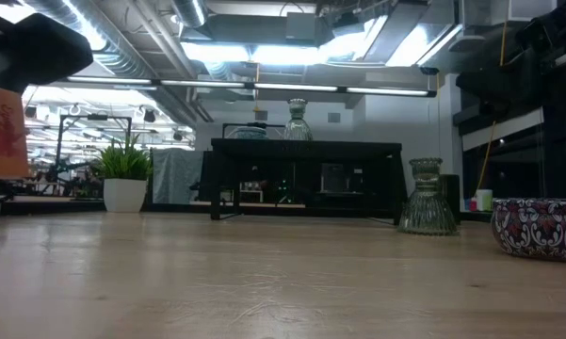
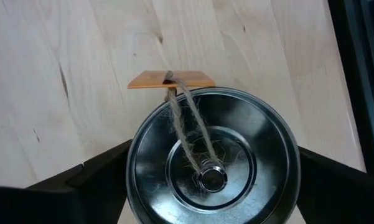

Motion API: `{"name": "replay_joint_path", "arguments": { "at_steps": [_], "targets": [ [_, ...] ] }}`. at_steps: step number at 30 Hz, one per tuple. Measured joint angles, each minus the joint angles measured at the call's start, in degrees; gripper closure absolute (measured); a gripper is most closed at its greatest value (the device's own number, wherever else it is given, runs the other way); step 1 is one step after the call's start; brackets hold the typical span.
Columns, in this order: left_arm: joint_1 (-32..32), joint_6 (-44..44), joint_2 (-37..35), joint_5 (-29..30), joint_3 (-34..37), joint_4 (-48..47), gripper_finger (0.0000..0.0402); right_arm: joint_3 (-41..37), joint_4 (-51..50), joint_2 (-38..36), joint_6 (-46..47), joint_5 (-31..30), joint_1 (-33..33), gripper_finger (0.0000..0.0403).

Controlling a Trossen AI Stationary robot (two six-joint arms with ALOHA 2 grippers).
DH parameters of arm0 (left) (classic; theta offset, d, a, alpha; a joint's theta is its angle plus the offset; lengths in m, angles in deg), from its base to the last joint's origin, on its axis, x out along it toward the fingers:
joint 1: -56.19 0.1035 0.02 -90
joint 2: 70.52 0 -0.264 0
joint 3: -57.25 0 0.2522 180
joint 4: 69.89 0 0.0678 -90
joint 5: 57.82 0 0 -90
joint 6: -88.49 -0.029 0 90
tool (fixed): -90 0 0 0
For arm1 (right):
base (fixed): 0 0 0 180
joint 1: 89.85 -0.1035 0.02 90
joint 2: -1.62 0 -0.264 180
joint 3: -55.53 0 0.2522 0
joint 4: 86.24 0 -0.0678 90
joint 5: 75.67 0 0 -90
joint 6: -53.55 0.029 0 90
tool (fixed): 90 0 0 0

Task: Pick & Place candle stick holders
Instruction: Put the bottom silver scented candle on the shelf

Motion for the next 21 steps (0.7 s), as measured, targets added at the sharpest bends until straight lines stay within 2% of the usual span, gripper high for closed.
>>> {"name": "replay_joint_path", "arguments": {
  "at_steps": [3, 17, 21],
  "targets": [
    [0.67, 0.29, -0.02, -0.19, -0.02, 0.03, 0.0047, 0.00, 0.01, 0.00, 0.00, 0.01, -0.01, 0.0402],
    [4.75, 1.76, -0.39, -0.27, -0.03, -0.41, 0.0042, 0.00, 0.00, 0.00, 0.00, 0.01, -0.01, 0.0402],
    [6.64, -0.53, -0.52, -0.94, -2.84, -4.87, 0.0042, -0.01, 0.00, 0.00, 0.01, -0.01, -0.01, 0.0402]
  ]
}}
